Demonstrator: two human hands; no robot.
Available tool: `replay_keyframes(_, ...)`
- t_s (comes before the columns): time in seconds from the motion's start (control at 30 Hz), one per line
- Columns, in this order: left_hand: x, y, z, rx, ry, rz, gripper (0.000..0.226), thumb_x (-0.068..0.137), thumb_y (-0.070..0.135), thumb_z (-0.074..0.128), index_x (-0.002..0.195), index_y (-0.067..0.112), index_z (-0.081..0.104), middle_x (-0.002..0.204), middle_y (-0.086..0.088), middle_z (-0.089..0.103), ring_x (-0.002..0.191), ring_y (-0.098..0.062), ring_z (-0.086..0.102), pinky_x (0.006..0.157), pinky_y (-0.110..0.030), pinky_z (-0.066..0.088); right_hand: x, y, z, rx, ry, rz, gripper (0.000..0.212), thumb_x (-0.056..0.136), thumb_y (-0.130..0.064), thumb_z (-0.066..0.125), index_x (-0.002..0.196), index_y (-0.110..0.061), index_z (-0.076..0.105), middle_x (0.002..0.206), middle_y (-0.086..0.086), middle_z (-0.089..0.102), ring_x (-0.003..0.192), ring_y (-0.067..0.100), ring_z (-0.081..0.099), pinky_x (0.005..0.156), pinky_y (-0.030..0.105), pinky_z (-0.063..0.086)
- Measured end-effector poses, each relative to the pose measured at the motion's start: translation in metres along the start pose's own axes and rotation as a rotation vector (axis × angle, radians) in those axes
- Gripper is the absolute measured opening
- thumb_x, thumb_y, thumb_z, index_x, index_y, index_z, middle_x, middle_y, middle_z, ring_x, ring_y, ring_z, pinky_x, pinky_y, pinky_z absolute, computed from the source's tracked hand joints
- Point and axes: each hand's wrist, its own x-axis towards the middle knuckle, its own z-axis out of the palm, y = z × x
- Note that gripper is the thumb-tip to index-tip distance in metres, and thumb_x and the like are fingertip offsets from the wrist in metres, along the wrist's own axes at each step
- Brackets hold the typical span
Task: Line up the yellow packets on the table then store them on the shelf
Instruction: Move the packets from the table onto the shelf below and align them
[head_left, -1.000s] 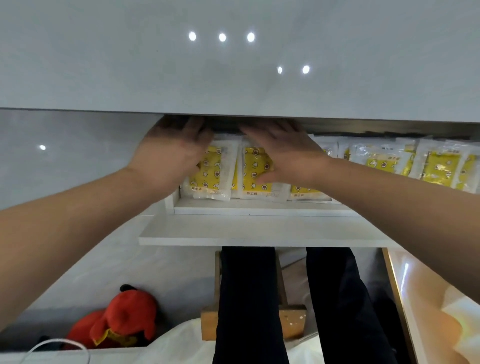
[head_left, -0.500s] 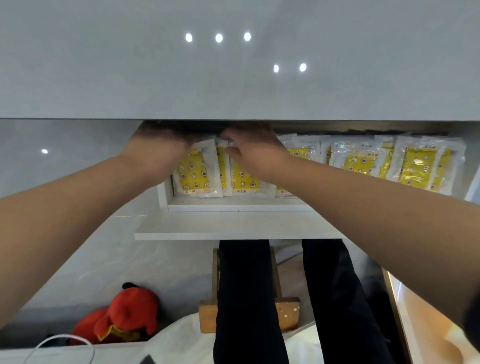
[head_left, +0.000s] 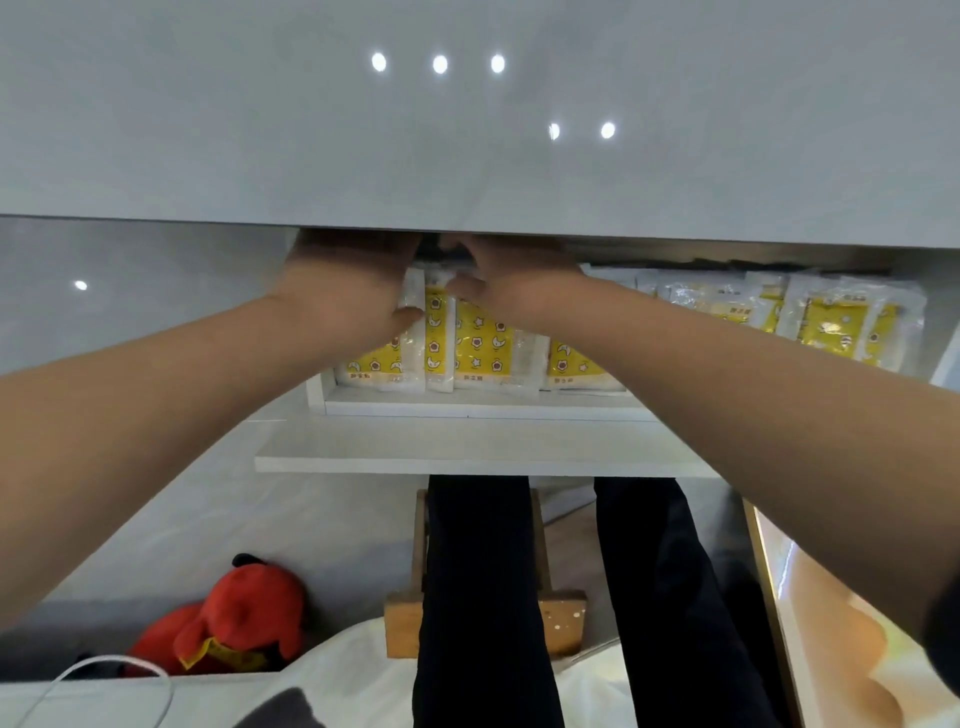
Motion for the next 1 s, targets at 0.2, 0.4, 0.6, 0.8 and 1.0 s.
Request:
replay_keyframes(0.2, 0.018, 0.042, 0.024, -0.023, 0.06, 0.155, 0.109, 0.072, 0.067, 0.065, 0.152, 0.015, 0.013, 0.153, -0.013, 0.03, 0.135, -0.035, 0.034, 0.111, -0.047, 0.026, -0.032, 0.076, -0.008, -0.044, -0.031, -0.021, 0.099, 0.074, -0.06, 0.072, 0.15, -0.039, 0.012, 0.147, -0.002, 0.043, 0.133, 0.024, 0.041, 0.1, 0.032, 0.038)
replay_keyframes(0.4, 0.03, 0.074, 0.048, -0.002, 0.122, 0.173, 0.098, 0.071, 0.059, 0.069, 0.146, 0.007, 0.032, 0.146, -0.015, 0.041, 0.13, -0.035, 0.041, 0.102, -0.049, 0.034, -0.032, 0.122, 0.018, -0.437, 0.012, -0.185, 0.109, 0.073, -0.072, 0.062, 0.154, -0.026, 0.006, 0.162, -0.006, 0.007, 0.149, 0.018, 0.0, 0.12, 0.048, 0.004)
replay_keyframes(0.6, 0.028, 0.081, 0.041, 0.063, 0.161, 0.142, 0.099, 0.076, 0.065, 0.057, 0.148, 0.005, 0.026, 0.152, -0.017, 0.032, 0.139, -0.036, 0.033, 0.11, -0.058, 0.025, -0.047, 0.137, 0.005, -0.427, 0.07, -0.229, 0.1, 0.081, -0.073, 0.049, 0.155, -0.025, 0.0, 0.163, -0.003, 0.005, 0.149, 0.023, 0.003, 0.119, 0.051, 0.005)
replay_keyframes(0.8, 0.043, 0.146, 0.029, -0.002, 0.337, 0.248, 0.099, 0.077, 0.068, 0.055, 0.148, 0.007, 0.025, 0.151, -0.019, 0.033, 0.137, -0.039, 0.034, 0.114, -0.058, 0.022, -0.087, 0.203, -0.001, -0.529, 0.25, -0.232, 0.096, 0.079, -0.073, 0.045, 0.152, -0.014, 0.023, 0.156, 0.01, 0.03, 0.142, 0.034, 0.028, 0.115, 0.056, 0.015)
replay_keyframes(1.0, 0.068, 0.175, 0.043, -0.038, 0.221, 0.271, 0.107, 0.072, 0.065, 0.065, 0.149, 0.004, 0.024, 0.152, -0.017, 0.033, 0.138, -0.036, 0.035, 0.114, -0.056, 0.022, -0.085, 0.225, 0.005, -0.636, 0.173, -0.319, 0.102, 0.076, -0.075, 0.041, 0.151, -0.008, 0.022, 0.156, 0.012, 0.029, 0.145, 0.033, 0.023, 0.115, 0.057, 0.019)
